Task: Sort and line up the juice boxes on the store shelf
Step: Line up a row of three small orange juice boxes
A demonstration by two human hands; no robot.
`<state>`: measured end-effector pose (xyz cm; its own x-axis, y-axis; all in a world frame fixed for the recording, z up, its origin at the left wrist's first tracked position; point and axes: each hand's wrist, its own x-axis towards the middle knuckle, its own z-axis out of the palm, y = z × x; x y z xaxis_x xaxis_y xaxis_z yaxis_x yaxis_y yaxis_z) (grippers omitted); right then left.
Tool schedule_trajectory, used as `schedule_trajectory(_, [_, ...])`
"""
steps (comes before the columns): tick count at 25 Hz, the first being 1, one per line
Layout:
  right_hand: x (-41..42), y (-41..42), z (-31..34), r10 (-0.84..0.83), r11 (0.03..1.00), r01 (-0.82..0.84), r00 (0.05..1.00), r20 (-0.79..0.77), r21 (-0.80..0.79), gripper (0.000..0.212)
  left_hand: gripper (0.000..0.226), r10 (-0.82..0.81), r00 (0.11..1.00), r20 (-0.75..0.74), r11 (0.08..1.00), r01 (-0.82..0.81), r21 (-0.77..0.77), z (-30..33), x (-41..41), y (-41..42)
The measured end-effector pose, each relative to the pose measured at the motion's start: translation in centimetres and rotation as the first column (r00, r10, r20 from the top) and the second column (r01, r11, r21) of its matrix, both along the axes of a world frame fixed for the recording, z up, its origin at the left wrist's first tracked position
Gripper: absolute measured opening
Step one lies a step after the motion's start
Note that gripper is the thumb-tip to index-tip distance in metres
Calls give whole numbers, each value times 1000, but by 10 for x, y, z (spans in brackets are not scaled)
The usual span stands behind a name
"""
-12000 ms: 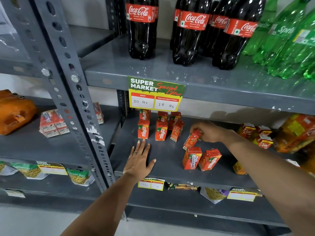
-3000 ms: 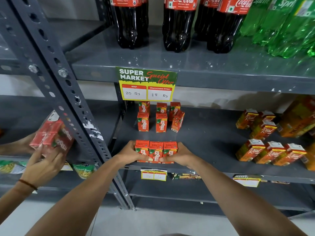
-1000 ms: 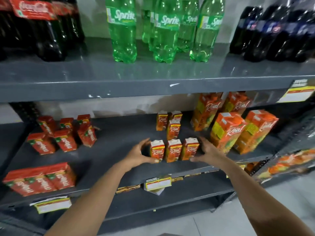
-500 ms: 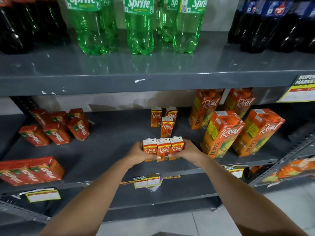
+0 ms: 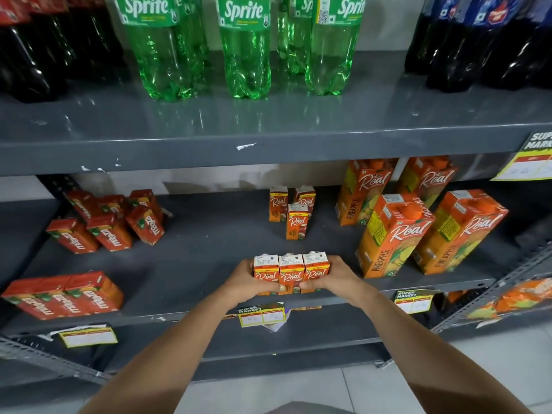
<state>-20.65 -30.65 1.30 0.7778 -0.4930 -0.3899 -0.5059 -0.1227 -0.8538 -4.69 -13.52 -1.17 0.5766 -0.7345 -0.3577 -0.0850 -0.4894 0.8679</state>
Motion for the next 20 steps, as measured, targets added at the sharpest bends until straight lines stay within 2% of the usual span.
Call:
schedule_trajectory(4, [-4,6,0,-7,1000,7,1000,11,-5,70,58,2,1000,4,1000,-2,21,-2,0,4])
schedule_trajectory(16, [-4,6,0,-16,1000,15,1000,24,26,58,47,26,1000,6,999,-26,39,-1,-4,5])
schedule_trajectory(20, [-4,5,-1,-6,1000,6,1000,9,28,51,69,58,998,8,996,-58,66,-2,-5,5])
